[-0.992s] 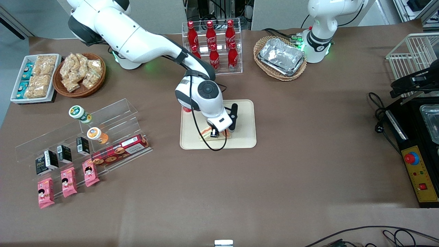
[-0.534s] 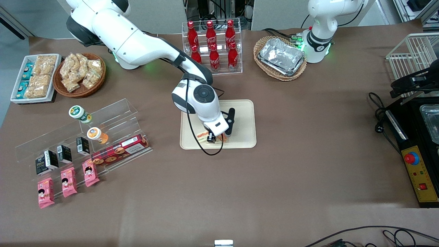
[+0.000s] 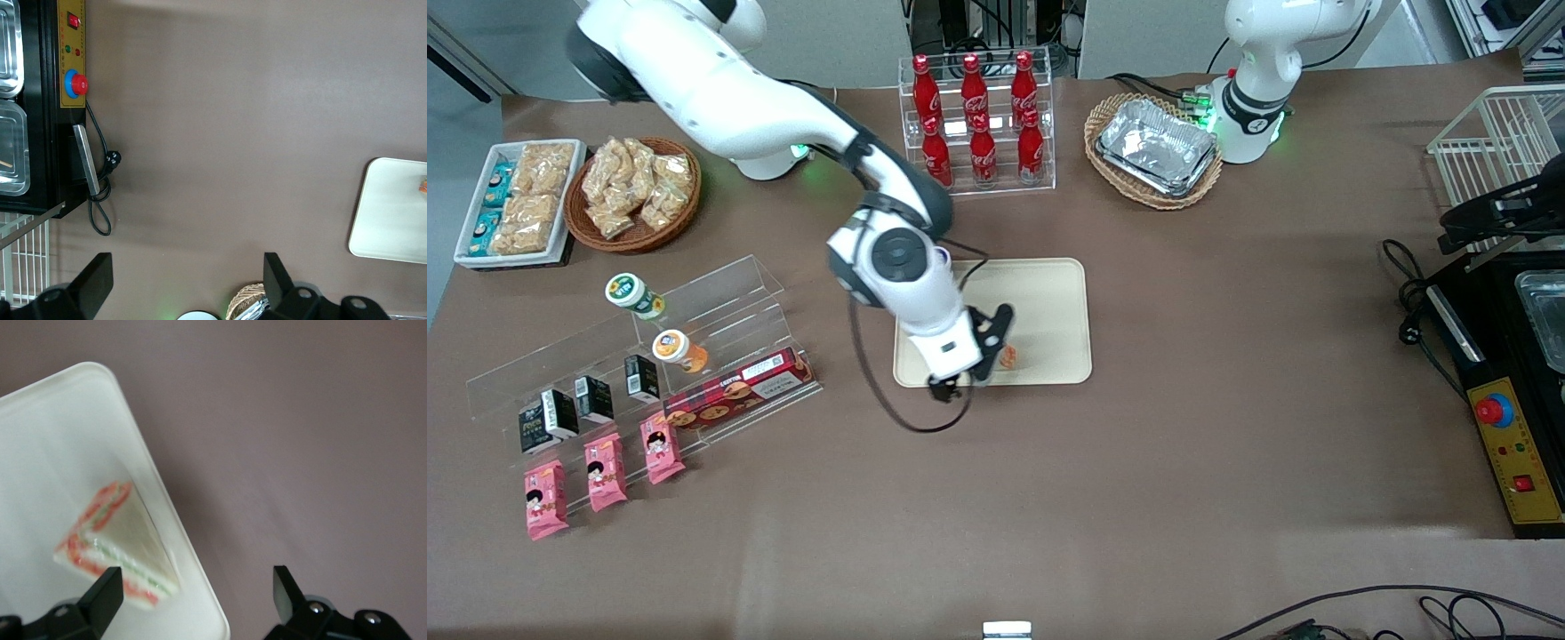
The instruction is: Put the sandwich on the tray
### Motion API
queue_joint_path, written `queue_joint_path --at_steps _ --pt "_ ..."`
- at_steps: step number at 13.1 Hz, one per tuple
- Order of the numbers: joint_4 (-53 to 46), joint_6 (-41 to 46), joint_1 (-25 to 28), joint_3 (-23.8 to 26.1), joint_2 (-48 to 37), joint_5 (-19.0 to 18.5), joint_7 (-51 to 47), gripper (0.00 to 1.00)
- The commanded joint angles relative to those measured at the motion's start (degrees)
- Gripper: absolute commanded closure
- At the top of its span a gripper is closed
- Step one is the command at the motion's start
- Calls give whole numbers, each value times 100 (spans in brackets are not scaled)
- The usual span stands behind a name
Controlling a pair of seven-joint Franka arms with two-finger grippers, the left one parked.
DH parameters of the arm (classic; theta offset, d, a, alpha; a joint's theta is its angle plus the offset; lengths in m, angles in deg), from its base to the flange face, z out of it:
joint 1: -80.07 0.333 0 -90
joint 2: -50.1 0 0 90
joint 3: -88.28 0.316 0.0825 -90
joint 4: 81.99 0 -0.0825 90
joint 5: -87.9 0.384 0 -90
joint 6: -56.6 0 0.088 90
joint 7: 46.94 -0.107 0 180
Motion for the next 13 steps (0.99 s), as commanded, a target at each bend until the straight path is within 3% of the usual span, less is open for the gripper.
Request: queue_joint_path --at_steps 1,6,9,11,13 --pt "154 928 -475 28 -891 795 -526 0" --pt "110 2133 -959 -103 -1840 945 -1870 0" --pt "101 2557 -959 -428 -2245 945 -2066 0" --pt "93 2793 -942 -848 -2500 1033 -2058 0" --pt "93 2856 -933 -1463 -2737 1453 -1953 0"
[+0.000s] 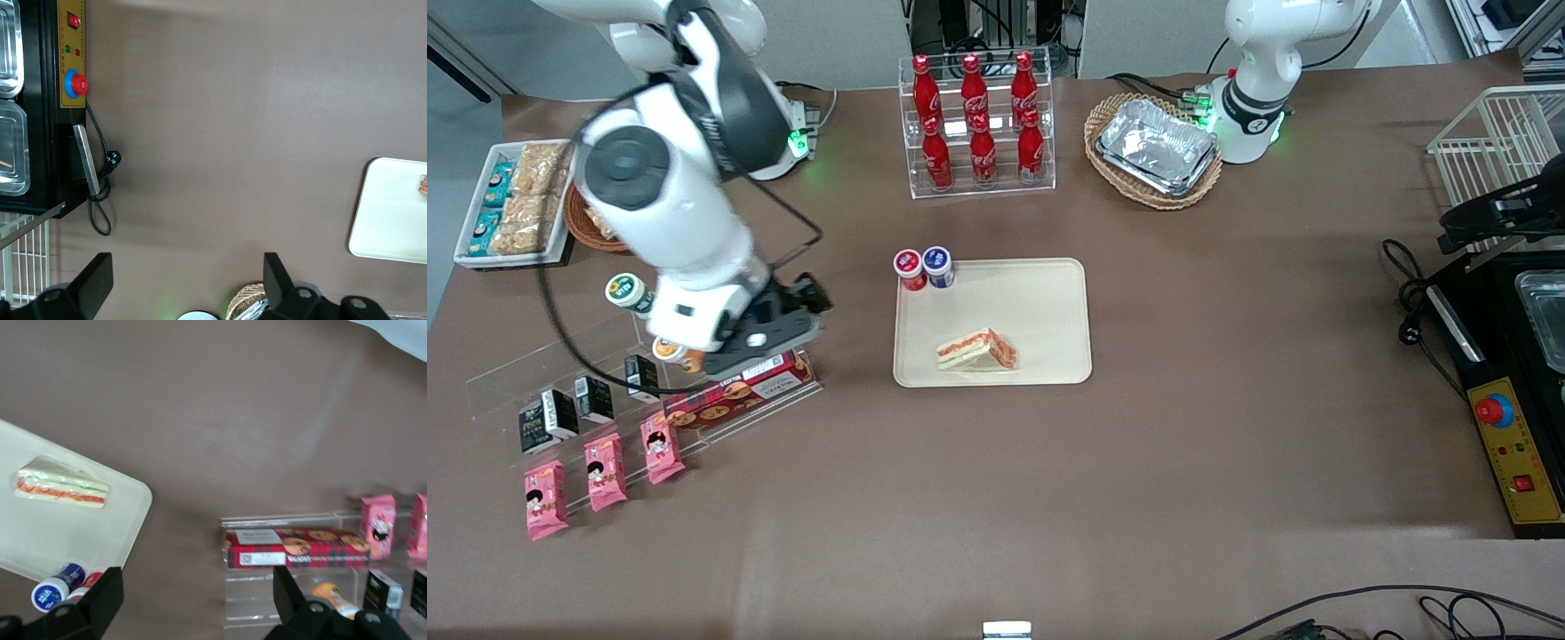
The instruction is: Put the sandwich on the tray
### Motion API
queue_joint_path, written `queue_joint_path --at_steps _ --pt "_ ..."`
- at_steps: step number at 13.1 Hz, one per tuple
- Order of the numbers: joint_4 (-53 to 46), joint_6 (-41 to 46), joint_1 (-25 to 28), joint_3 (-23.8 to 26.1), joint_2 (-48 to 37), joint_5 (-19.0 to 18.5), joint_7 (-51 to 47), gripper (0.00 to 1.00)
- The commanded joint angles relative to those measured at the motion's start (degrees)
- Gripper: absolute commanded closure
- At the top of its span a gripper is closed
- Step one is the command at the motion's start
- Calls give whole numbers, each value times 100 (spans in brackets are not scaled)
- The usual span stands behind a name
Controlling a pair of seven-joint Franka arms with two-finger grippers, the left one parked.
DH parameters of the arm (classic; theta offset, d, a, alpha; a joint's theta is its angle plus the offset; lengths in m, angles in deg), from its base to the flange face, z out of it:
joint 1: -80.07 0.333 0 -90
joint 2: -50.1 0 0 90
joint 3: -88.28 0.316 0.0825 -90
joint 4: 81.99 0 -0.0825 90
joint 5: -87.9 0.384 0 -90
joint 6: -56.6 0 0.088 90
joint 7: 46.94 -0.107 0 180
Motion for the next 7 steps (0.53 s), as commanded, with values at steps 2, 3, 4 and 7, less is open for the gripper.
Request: queue_joint_path --at_steps 2,3,4,7 --pt "97 385 15 -1139 -595 566 127 0" --pt "97 500 15 -1394 -700 566 240 0" --pt "97 544 24 -1623 -788 566 320 0" --pt "79 799 6 -2247 -965 566 338 0"
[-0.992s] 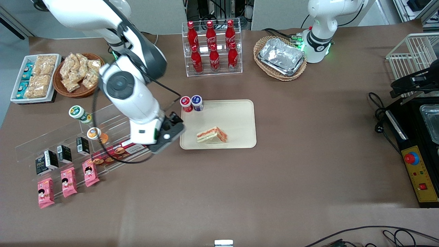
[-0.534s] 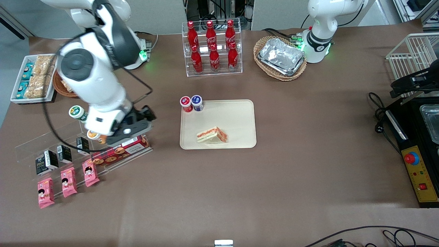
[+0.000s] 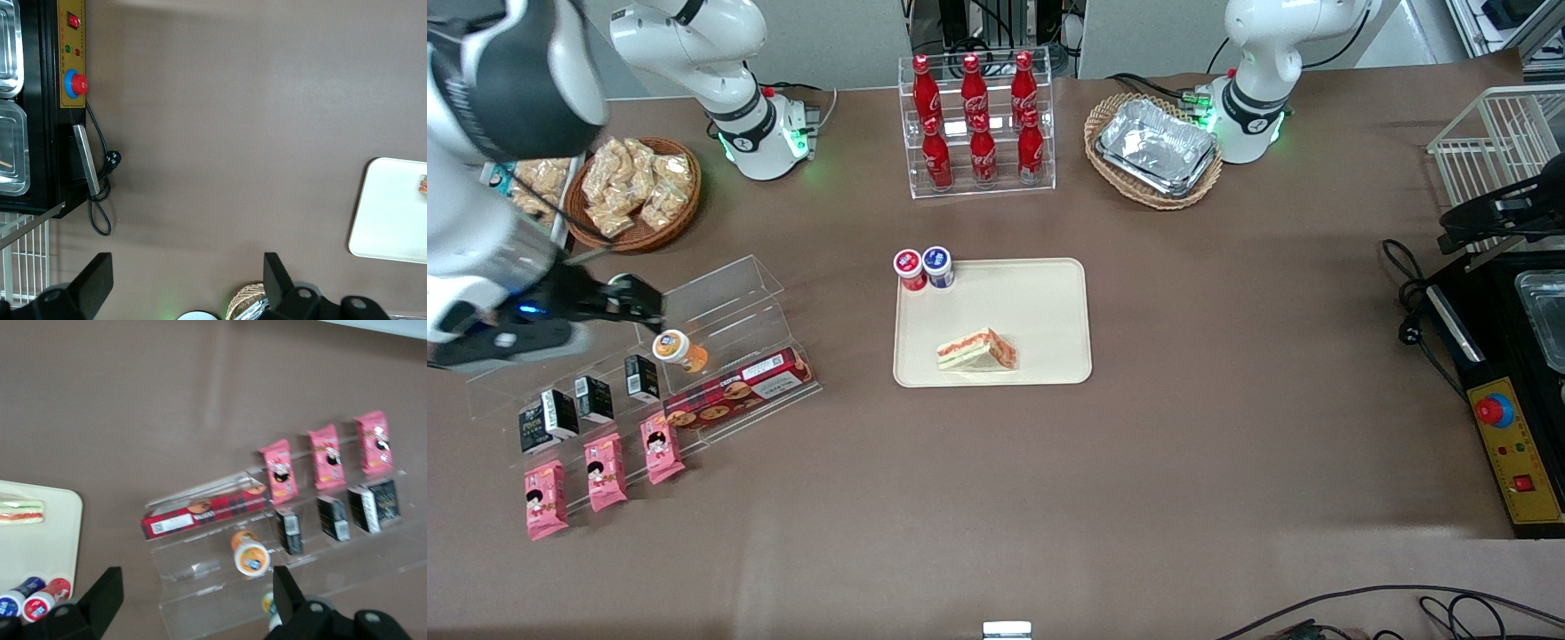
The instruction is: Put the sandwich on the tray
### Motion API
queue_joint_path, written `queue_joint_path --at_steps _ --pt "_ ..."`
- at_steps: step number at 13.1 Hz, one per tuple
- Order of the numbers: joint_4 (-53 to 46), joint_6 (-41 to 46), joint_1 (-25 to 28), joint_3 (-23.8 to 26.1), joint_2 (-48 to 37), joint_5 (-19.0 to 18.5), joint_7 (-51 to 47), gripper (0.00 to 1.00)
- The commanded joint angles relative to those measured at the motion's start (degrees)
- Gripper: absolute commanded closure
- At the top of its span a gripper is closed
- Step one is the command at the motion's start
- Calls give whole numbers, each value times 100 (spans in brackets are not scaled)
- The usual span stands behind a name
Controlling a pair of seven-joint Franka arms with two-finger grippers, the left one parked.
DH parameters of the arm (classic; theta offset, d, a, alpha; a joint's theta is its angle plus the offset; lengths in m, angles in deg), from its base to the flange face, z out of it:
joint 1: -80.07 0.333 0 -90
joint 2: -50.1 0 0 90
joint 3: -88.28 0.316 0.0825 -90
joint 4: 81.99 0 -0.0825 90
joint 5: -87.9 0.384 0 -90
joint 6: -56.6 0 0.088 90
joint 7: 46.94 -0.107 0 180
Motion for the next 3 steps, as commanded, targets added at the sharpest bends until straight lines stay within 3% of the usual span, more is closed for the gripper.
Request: queue_joint_path --at_steps 1,3 --pt "25 292 22 -602 -223 144 36 0" --pt "-185 441 4 -918 -223 170 44 0"
